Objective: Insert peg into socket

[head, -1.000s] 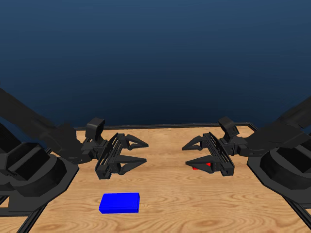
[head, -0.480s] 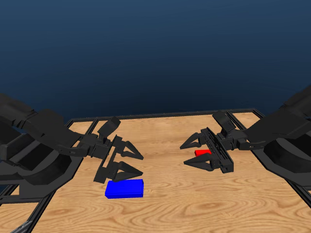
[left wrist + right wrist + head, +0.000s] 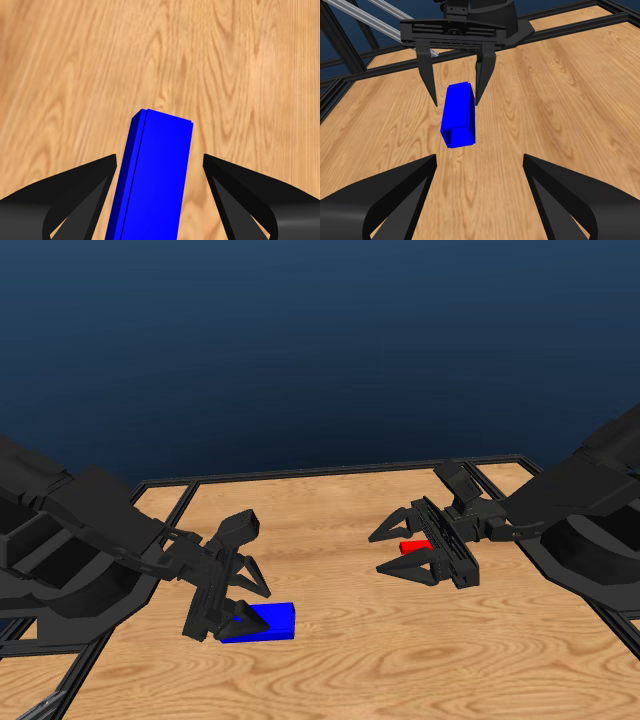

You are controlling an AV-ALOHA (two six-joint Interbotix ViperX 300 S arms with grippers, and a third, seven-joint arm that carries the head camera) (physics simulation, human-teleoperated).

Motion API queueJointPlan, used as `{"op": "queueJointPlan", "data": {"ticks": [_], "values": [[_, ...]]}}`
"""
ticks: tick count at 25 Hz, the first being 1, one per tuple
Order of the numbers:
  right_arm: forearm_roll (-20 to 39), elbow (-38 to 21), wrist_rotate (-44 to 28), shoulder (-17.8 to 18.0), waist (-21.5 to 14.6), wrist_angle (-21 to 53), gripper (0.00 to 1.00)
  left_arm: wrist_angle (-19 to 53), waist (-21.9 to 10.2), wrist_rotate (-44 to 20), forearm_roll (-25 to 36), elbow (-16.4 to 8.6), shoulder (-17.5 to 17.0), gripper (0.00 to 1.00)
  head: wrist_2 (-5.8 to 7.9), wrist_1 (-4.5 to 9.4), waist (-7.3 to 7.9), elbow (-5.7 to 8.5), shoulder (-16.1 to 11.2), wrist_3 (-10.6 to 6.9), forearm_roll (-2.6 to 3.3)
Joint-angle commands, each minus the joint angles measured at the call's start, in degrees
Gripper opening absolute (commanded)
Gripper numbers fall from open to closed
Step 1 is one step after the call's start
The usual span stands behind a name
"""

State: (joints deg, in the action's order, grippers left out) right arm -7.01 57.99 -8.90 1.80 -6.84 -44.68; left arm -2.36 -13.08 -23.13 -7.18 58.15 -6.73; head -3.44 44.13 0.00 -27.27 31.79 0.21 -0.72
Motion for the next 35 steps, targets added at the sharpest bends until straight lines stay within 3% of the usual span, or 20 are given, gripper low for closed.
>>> {"op": "queueJointPlan", "data": {"ticks": [1, 5, 6, 7, 10, 14, 15, 20, 29, 35], "values": [[-0.5, 0.2, -0.1, -1.7, 0.0, -2.6, 1.0, 3.0, -0.2, -5.4, 2.7, -0.3, 1.6, 1.0, 0.06, -0.32, 0.06, 0.45, -0.1, -0.31, 0.0], [-1.2, 2.1, 0.5, -3.8, 0.2, -1.5, 1.0, 1.1, -2.0, -8.1, 2.6, -0.6, 4.7, 1.0, 0.17, -0.26, 0.18, 0.46, -0.1, -0.54, 0.0], [-1.7, 3.0, 0.8, -5.0, 0.6, -0.9, 1.0, 0.6, -2.4, -8.5, 2.9, -0.3, 4.7, 0.13, 0.2, -0.14, 0.23, 0.48, 0.0, -0.69, 0.0], [-2.3, 3.9, 1.5, -5.9, 0.9, 0.8, 1.0, -0.1, -3.1, -8.4, 3.0, -0.5, 5.1, 0.0, 0.22, -0.16, 0.29, 0.49, 0.0, -0.9, -0.01], [-3.6, 6.8, 1.8, -7.8, 1.6, 4.6, 1.0, -1.7, -3.6, -8.6, 3.0, -0.3, 4.8, 0.0, 0.51, -0.21, 0.37, 0.45, 0.2, -1.85, 0.08], [-5.6, 10.9, 1.3, -10.5, 2.5, 10.0, 1.0, -3.8, -3.7, -8.0, 2.3, 1.0, 5.0, 0.0, 2.77, -0.67, -0.93, 0.45, 0.4, -4.87, 1.05], [-5.4, 11.4, 1.6, -11.0, 2.4, 10.9, 1.0, -4.5, -3.4, -8.1, 1.9, 0.1, 4.5, 0.0, 3.07, -0.77, -1.16, 0.46, 0.4, -5.21, 1.2], [-6.7, 16.6, 2.1, -14.0, 6.3, 14.9, 1.0, -5.8, -3.4, -6.5, 1.4, 0.5, 5.0, 0.0, 5.24, -2.09, -2.4, 0.7, 0.4, -7.33, 2.07], [-5.9, 17.2, 4.2, -15.2, 10.1, 22.6, 1.0, -6.5, -3.8, -5.8, 1.7, -0.4, 4.7, 0.0, 6.25, -3.15, -2.74, 0.85, 0.3, -7.9, 2.35], [-4.3, 17.8, 3.8, -13.2, 10.8, 26.3, 1.0, -5.4, -4.2, -4.7, 1.5, -1.1, 4.0, 0.0, 6.48, -3.8, -2.8, 1.12, -0.5, -7.93, 2.39]]}}
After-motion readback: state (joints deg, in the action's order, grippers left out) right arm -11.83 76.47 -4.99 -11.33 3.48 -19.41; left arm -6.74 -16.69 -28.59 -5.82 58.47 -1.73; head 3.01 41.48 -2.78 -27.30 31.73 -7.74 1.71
